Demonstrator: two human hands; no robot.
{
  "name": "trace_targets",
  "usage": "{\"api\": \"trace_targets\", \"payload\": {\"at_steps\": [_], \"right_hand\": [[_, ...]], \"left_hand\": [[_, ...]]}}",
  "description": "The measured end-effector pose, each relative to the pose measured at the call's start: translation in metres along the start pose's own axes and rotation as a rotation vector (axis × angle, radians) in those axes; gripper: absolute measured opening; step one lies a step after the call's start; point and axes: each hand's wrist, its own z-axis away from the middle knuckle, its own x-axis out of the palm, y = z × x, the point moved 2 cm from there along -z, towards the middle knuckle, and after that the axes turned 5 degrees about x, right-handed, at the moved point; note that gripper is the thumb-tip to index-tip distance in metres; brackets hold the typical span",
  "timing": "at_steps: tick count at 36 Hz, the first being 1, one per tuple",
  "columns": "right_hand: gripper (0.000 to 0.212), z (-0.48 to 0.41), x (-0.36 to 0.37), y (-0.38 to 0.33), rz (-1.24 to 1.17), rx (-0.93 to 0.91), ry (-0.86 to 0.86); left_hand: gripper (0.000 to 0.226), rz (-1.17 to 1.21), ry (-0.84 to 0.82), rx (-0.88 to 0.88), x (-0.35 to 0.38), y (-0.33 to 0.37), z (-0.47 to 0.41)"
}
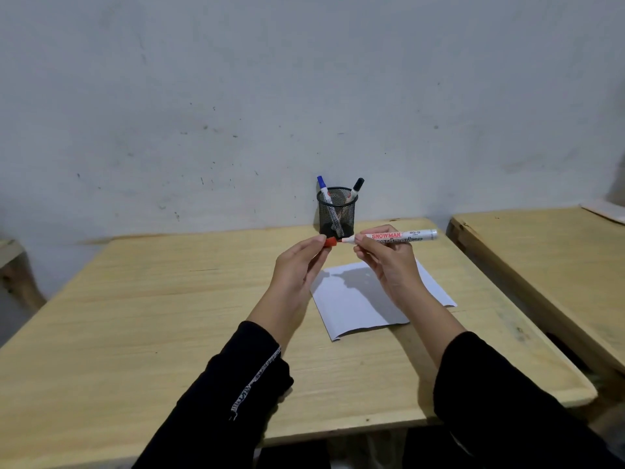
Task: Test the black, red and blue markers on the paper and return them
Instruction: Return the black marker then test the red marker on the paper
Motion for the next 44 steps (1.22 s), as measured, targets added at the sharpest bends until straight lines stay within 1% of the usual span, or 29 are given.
{"api": "trace_targets", "payload": {"at_steps": [5,9,15,21,27,32,34,37,44], "right_hand": [[0.016,0.001,0.001,0.001,0.001,-0.014,-0.008],[0.015,0.001,0.004,0.002,0.025,-0.015,-0.043],[0.013,-0.001,0.003,0.005,0.043,-0.037,-0.048],[0.017,0.002,0.005,0.011,0.031,-0.056,-0.008],[0.012,-0.002,0.002,0.0,0.076,0.025,-0.072],[0.01,-0.012,-0.01,-0.017,0.028,0.0,-0.019],[0.011,-0.014,-0.017,-0.023,0.08,-0.001,-0.025],[0.014,-0.018,-0.025,-0.028,0.217,-0.025,-0.078],[0.017,-0.032,-0.03,-0.043,0.688,-0.071,-0.152]], "left_hand": [[0.008,-0.007,-0.032,-0.001,0.007,0.001,0.003],[0.006,-0.069,-0.074,0.01,0.011,0.001,0.006],[0.003,-0.123,-0.087,0.001,0.014,0.004,0.007],[0.003,-0.236,-0.104,0.088,0.014,0.001,0.004],[0.006,-0.236,-0.088,0.078,0.01,0.002,-0.003],[0.005,-0.225,-0.044,0.119,0.011,0.019,-0.015],[0.005,-0.243,-0.027,0.145,0.011,0.025,-0.02],[0.005,-0.258,-0.004,0.213,0.016,0.033,-0.026],[0.007,-0.418,-0.044,0.366,0.047,0.046,-0.036]]}}
